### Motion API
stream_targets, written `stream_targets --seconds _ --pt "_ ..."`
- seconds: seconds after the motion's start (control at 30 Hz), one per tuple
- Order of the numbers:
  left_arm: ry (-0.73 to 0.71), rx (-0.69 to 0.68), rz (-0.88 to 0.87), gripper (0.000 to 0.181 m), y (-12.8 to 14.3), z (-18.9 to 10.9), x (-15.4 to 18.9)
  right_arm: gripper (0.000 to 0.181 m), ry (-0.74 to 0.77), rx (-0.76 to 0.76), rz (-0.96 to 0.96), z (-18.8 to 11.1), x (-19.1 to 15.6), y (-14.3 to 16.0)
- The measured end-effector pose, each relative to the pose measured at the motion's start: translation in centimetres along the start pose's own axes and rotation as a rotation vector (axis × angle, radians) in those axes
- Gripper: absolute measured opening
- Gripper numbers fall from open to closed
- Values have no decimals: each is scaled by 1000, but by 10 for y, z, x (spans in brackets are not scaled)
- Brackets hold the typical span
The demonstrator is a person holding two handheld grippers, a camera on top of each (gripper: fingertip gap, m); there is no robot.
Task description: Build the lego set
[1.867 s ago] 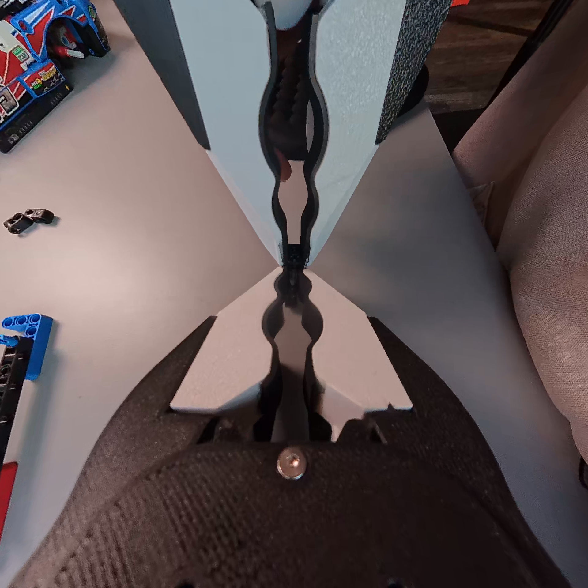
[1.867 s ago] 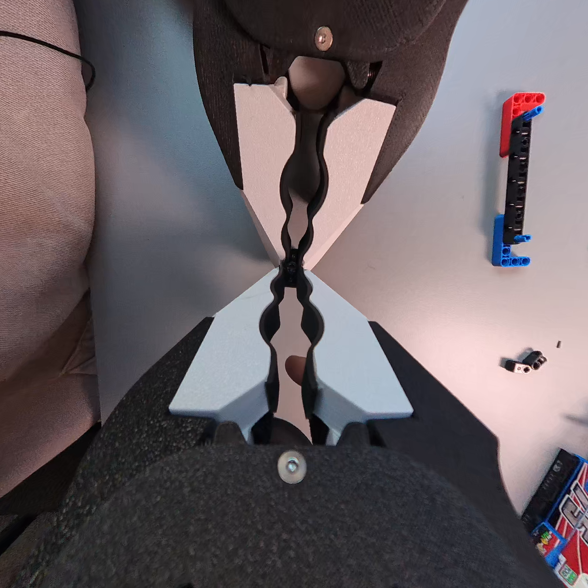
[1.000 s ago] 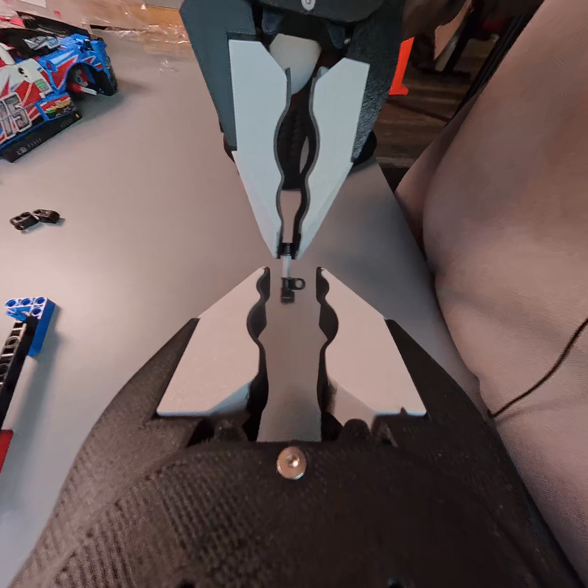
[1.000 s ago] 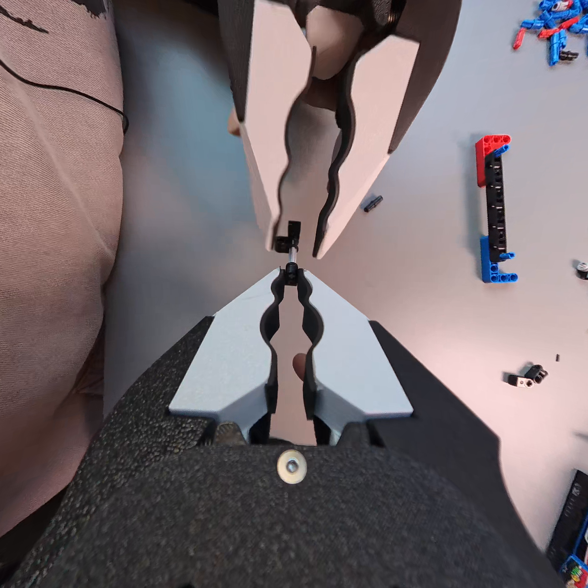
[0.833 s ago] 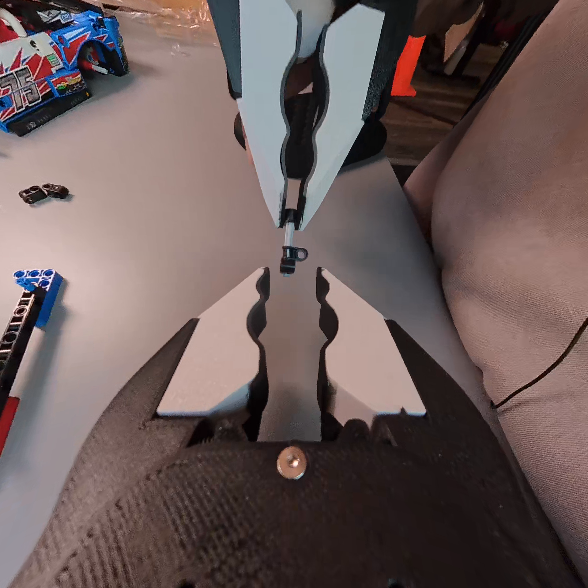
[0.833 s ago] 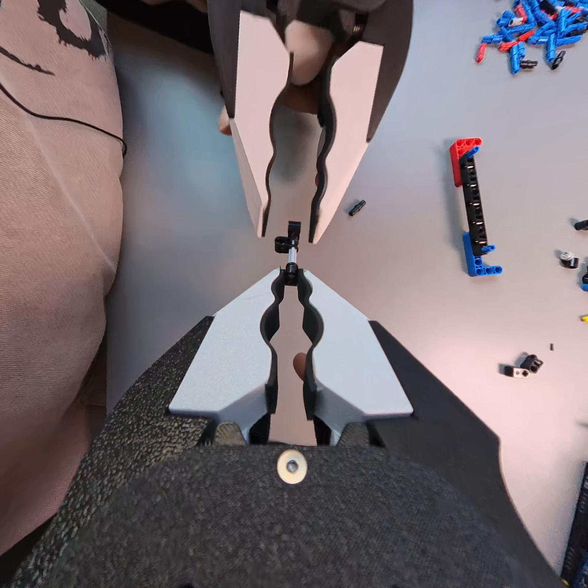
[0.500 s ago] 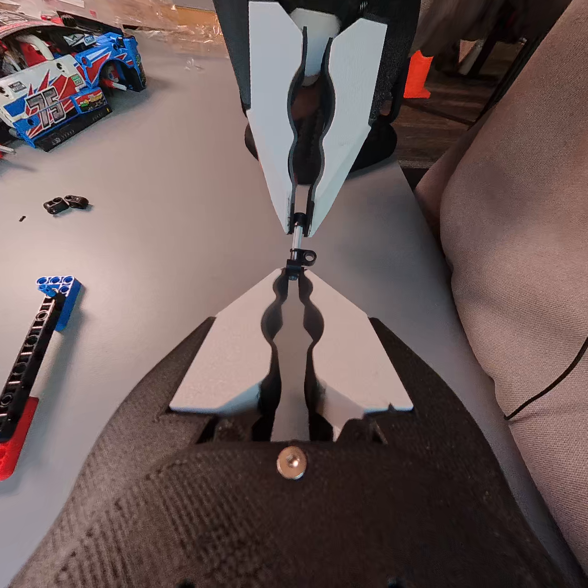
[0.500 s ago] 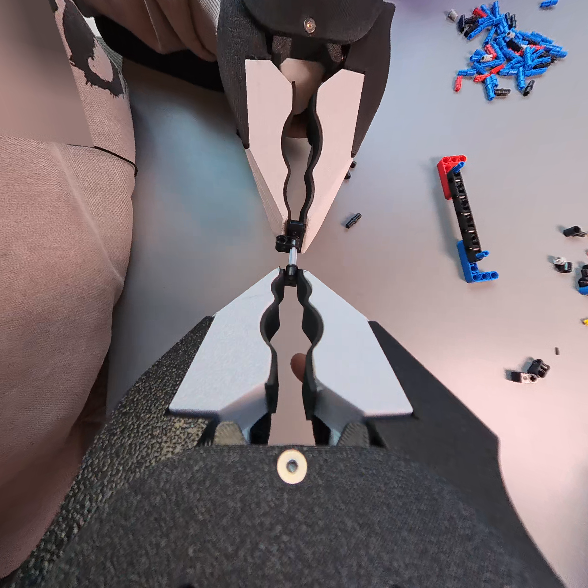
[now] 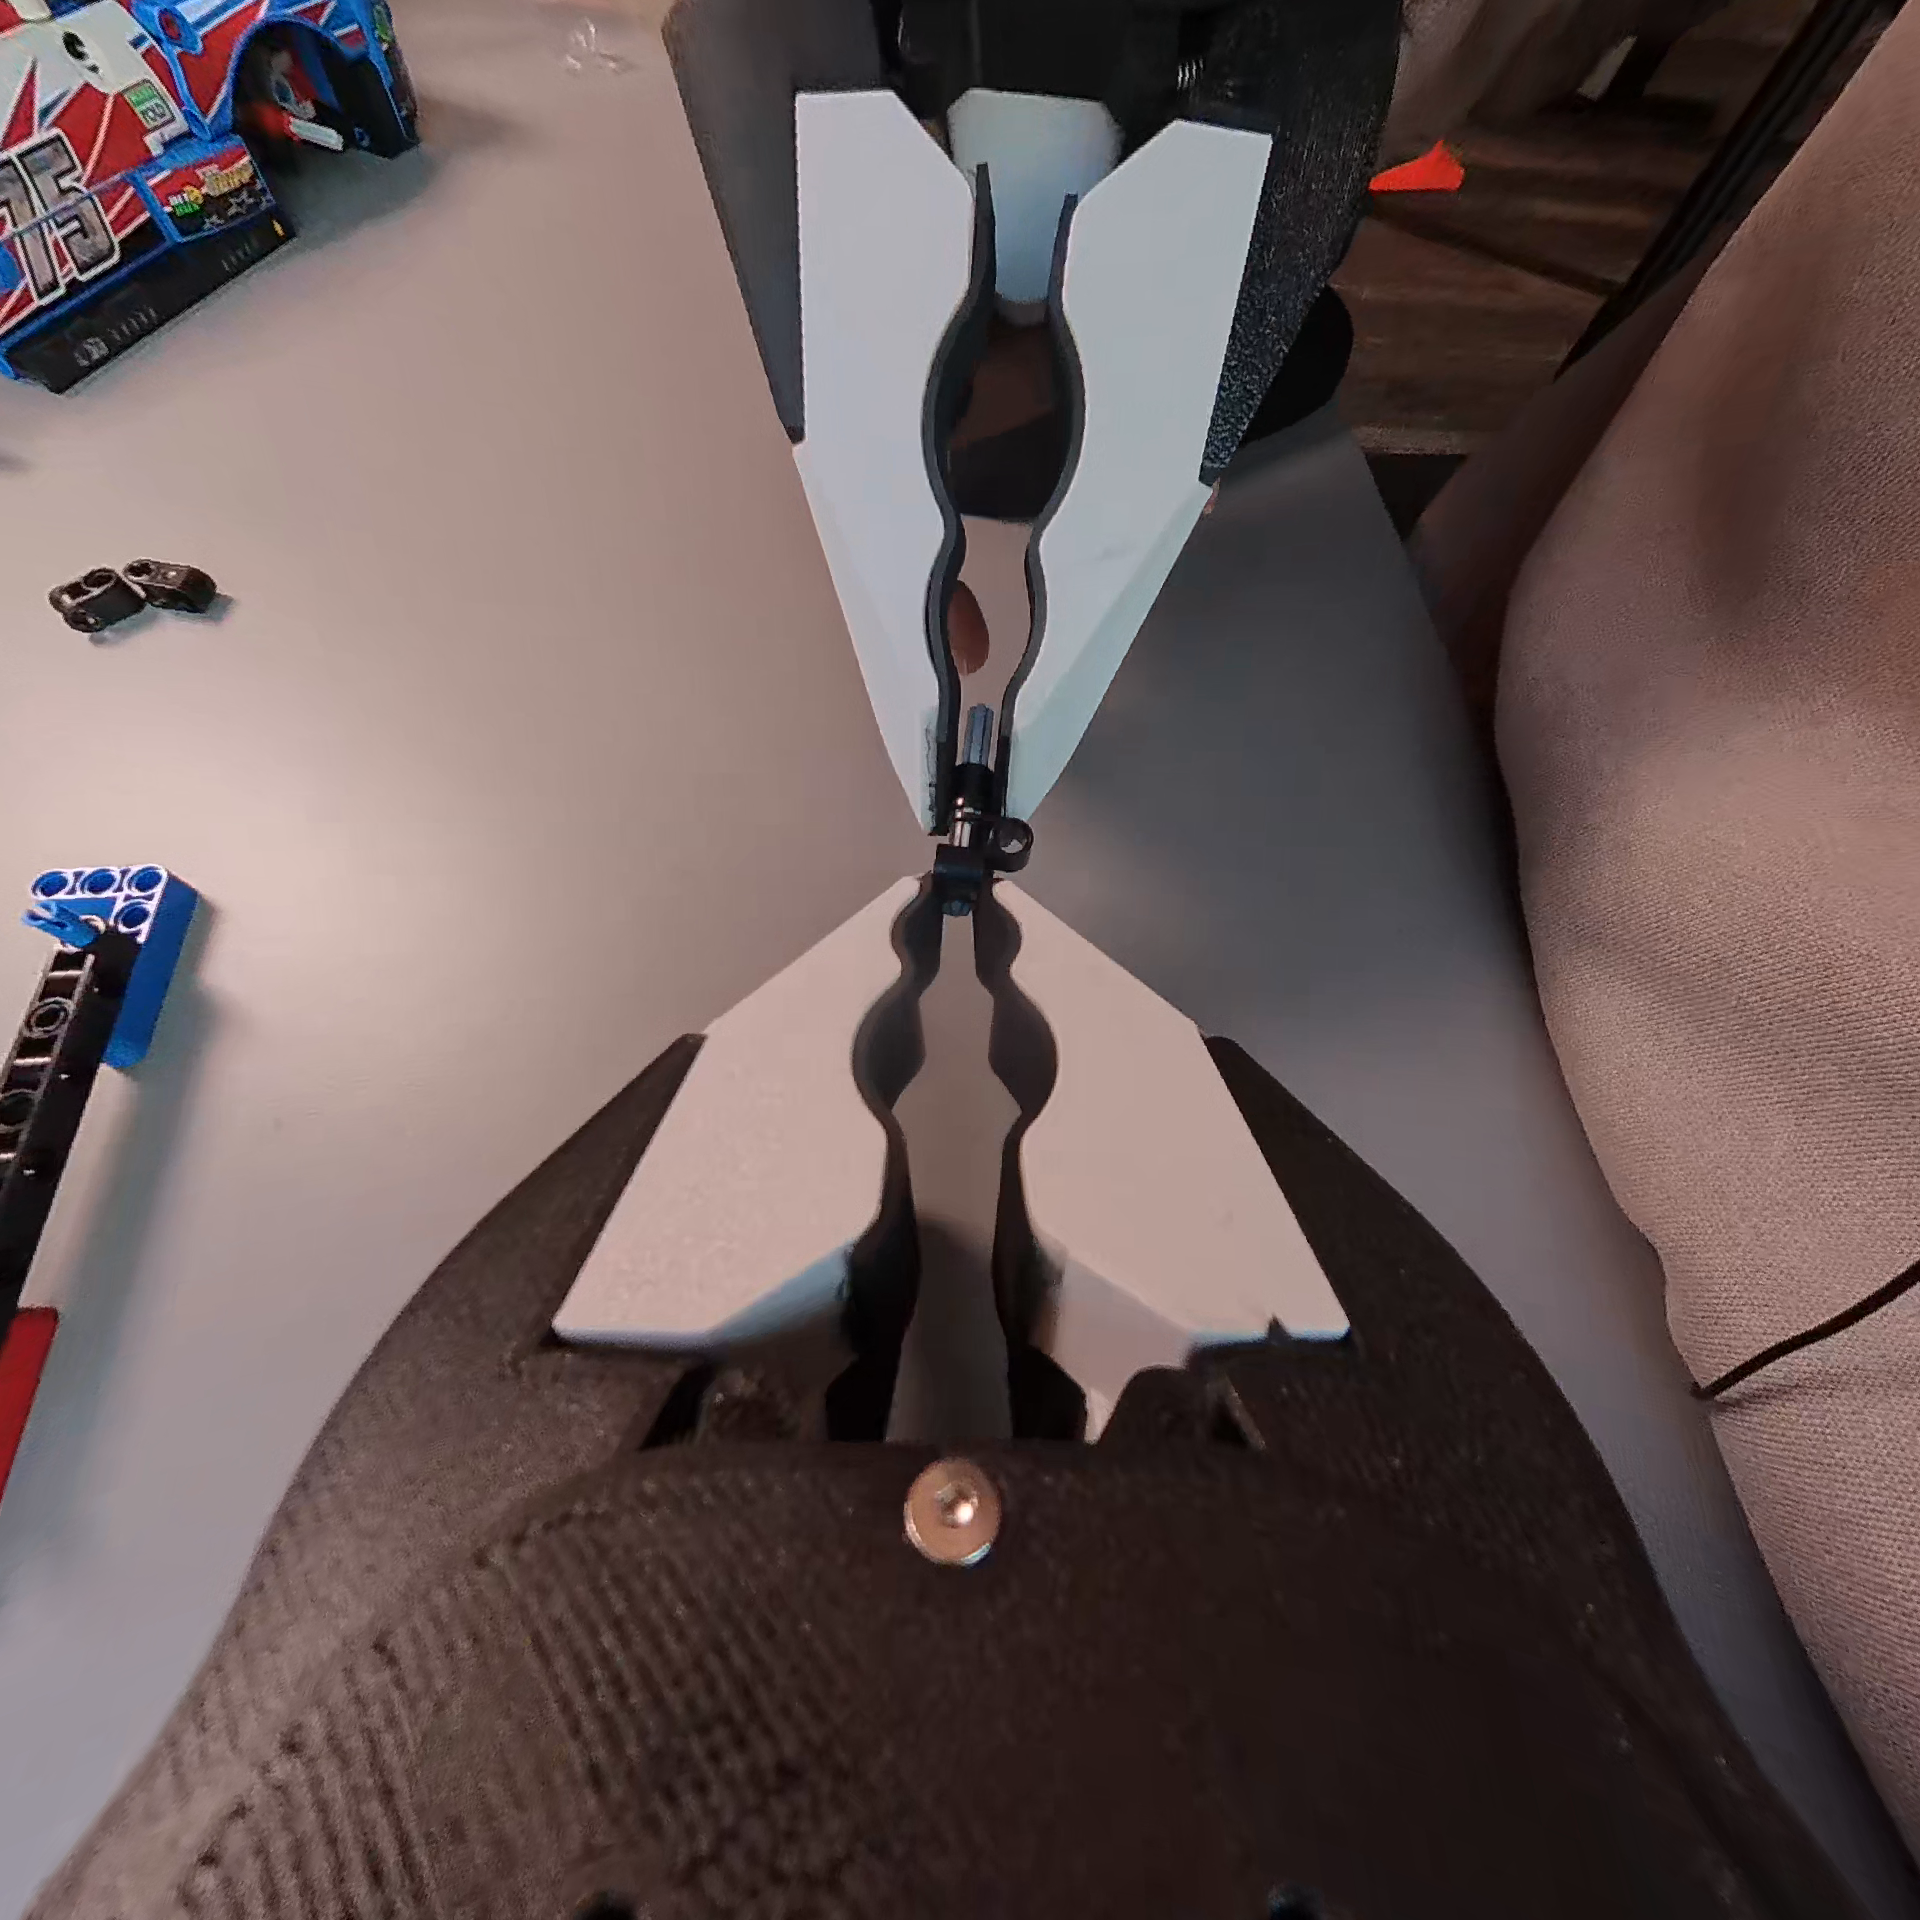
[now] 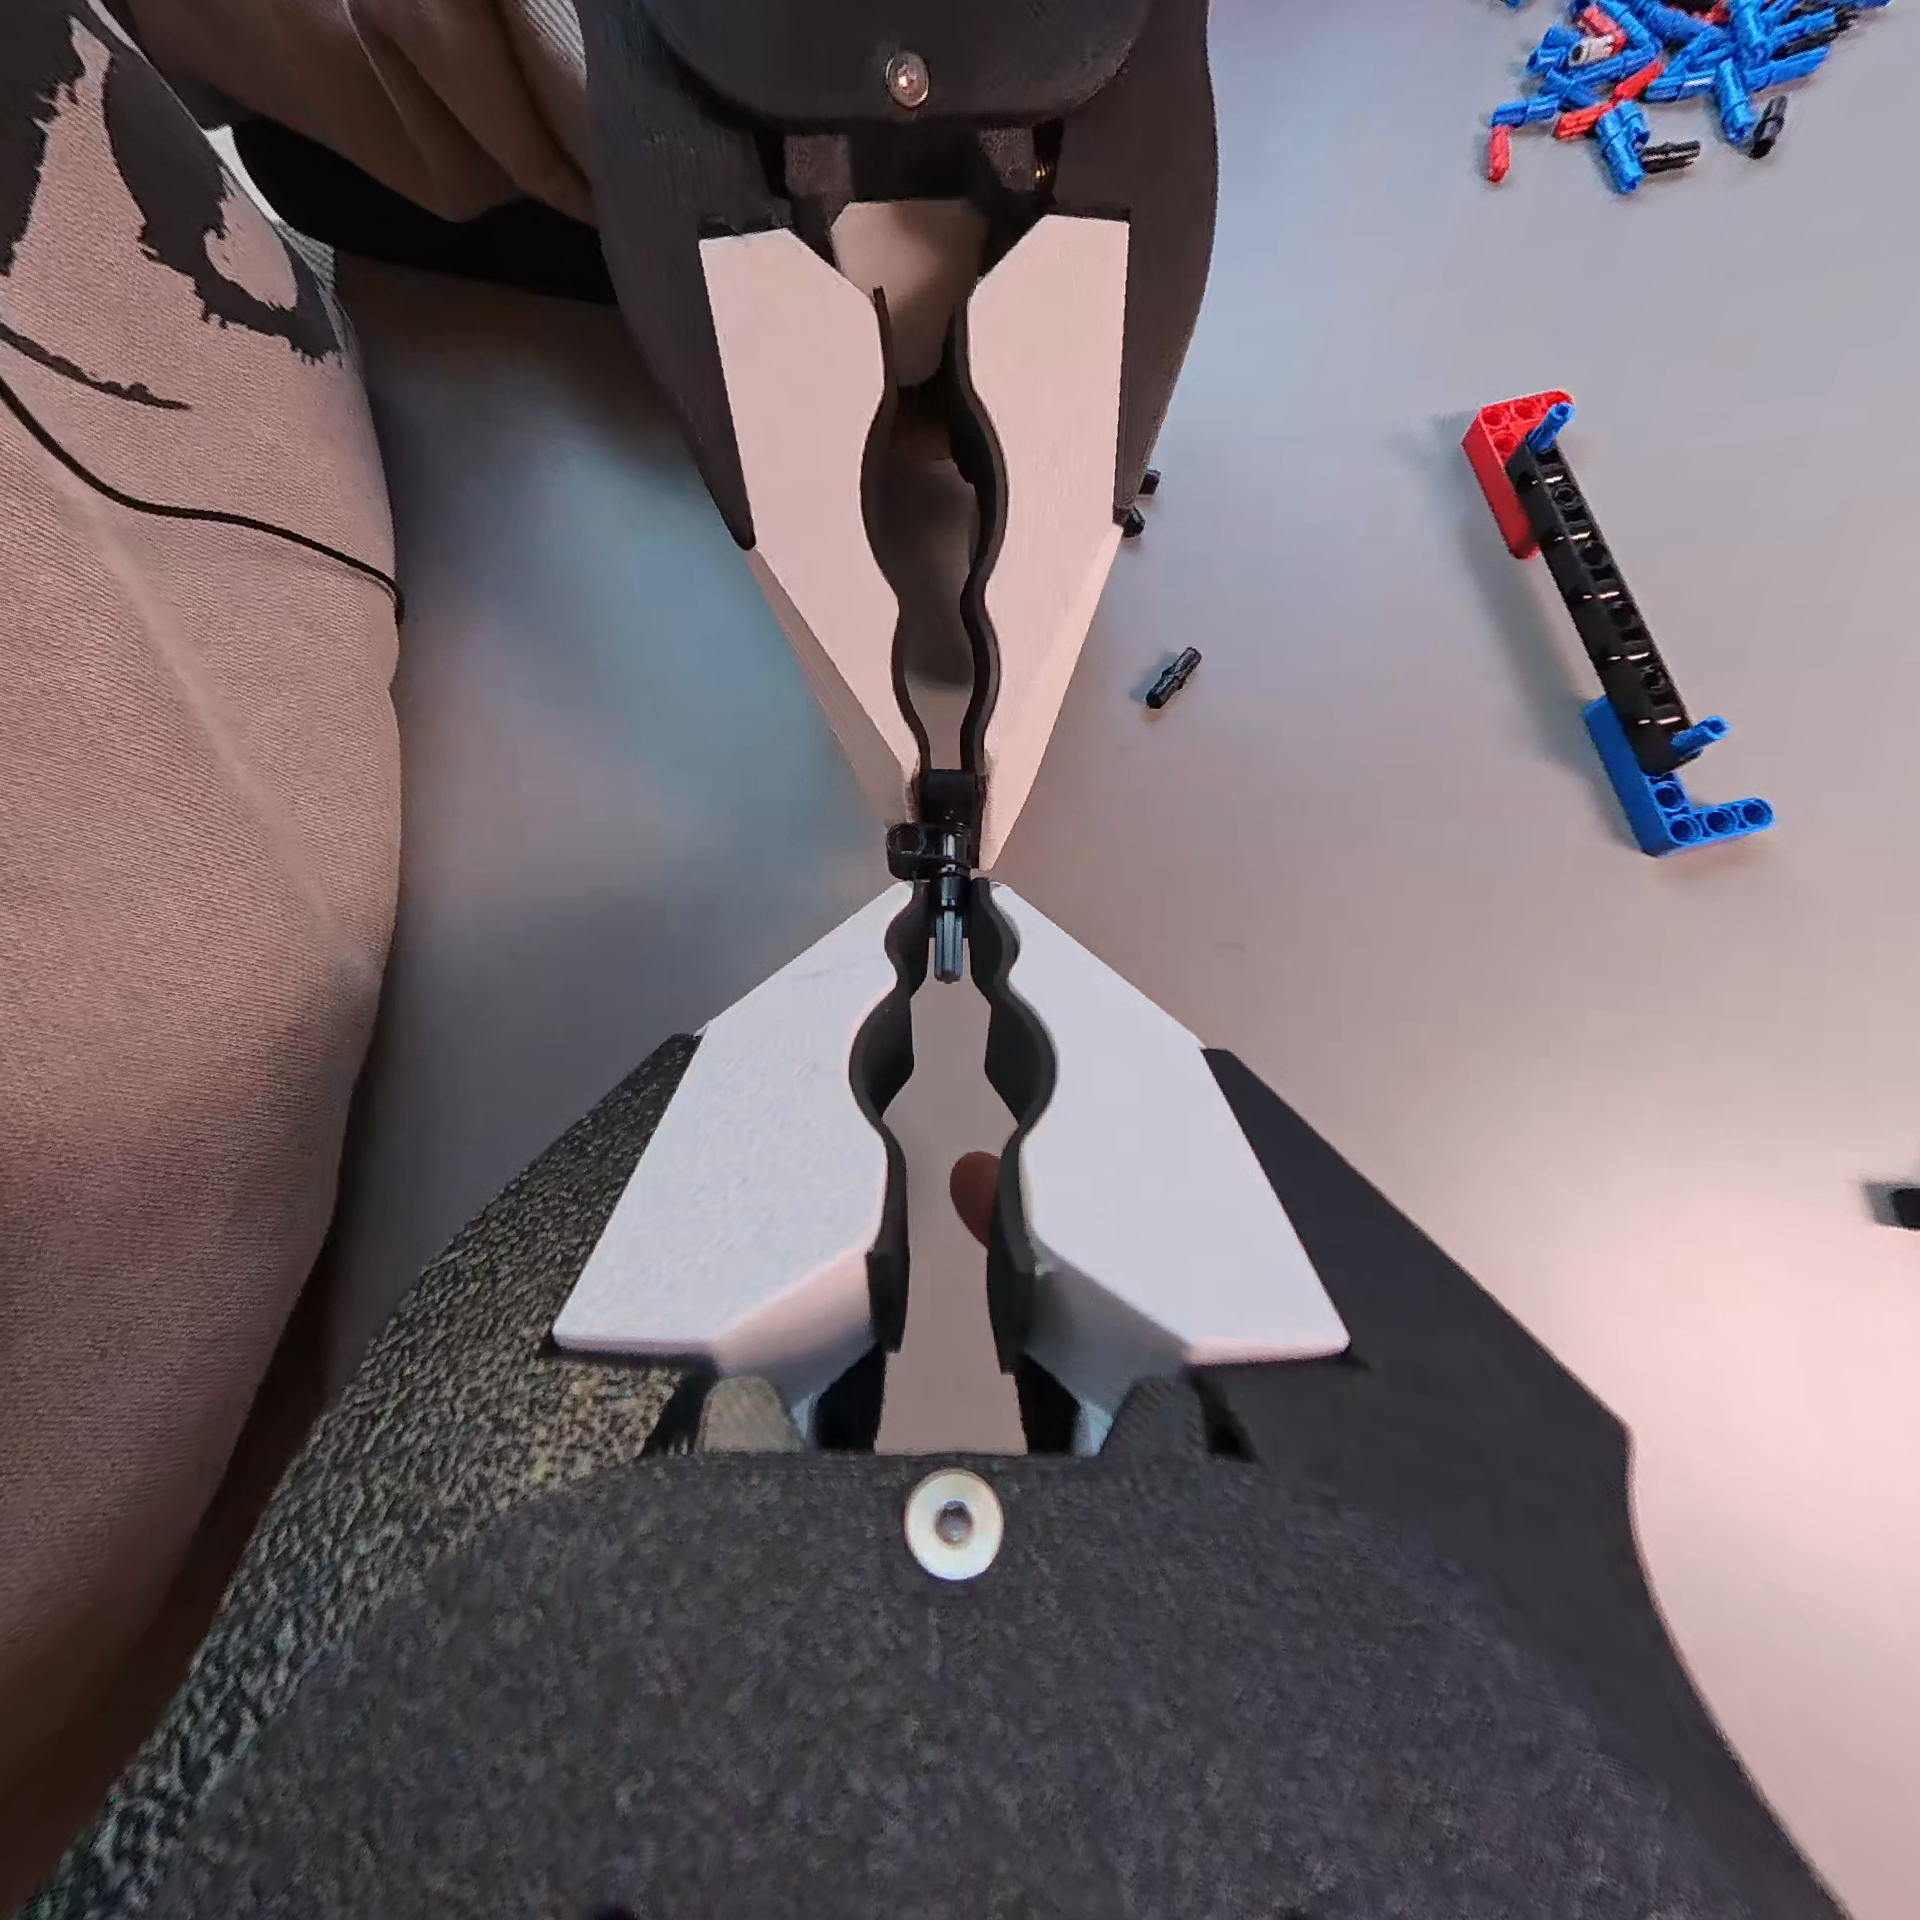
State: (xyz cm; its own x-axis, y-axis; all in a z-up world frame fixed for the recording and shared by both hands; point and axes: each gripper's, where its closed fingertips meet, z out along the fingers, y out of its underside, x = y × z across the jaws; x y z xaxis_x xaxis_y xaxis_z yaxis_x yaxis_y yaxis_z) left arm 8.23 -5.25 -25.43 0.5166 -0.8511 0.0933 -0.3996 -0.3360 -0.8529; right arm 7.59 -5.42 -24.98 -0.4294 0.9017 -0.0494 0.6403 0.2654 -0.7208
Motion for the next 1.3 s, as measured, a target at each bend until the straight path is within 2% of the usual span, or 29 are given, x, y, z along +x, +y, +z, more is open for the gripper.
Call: stream_targets --seconds 0.13,0.53,0.67,0.73,1.0,1.13,1.2,1.3 --pt "-9 14 -5 5 -2 -3 -3 5 10 11 -16 0 3 -4" --pt "-47 -65 54 4 10 1 -3 4 32 -99 -55 12 1 5" --pt "-57 11 26 5 -1 -9 -10 7 77 25 -20 2 9 -8" --pt "-72 30 25 5 -3 -13 -12 15 63 86 4 -4 9 -10" --pt "-53 51 2 5 -5 -11 -10 5 96 158 -8 -12 9 -8" --pt "-3 48 -31 12 -2 -8 -5 2 88 85 -66 -16 8 -7" --pt "22 62 -49 24 -4 -9 -3 2 66 -21 -78 -20 9 0" --pt "18 85 -47 30 -10 -9 -1 2 62 -121 -124 -21 10 -1"
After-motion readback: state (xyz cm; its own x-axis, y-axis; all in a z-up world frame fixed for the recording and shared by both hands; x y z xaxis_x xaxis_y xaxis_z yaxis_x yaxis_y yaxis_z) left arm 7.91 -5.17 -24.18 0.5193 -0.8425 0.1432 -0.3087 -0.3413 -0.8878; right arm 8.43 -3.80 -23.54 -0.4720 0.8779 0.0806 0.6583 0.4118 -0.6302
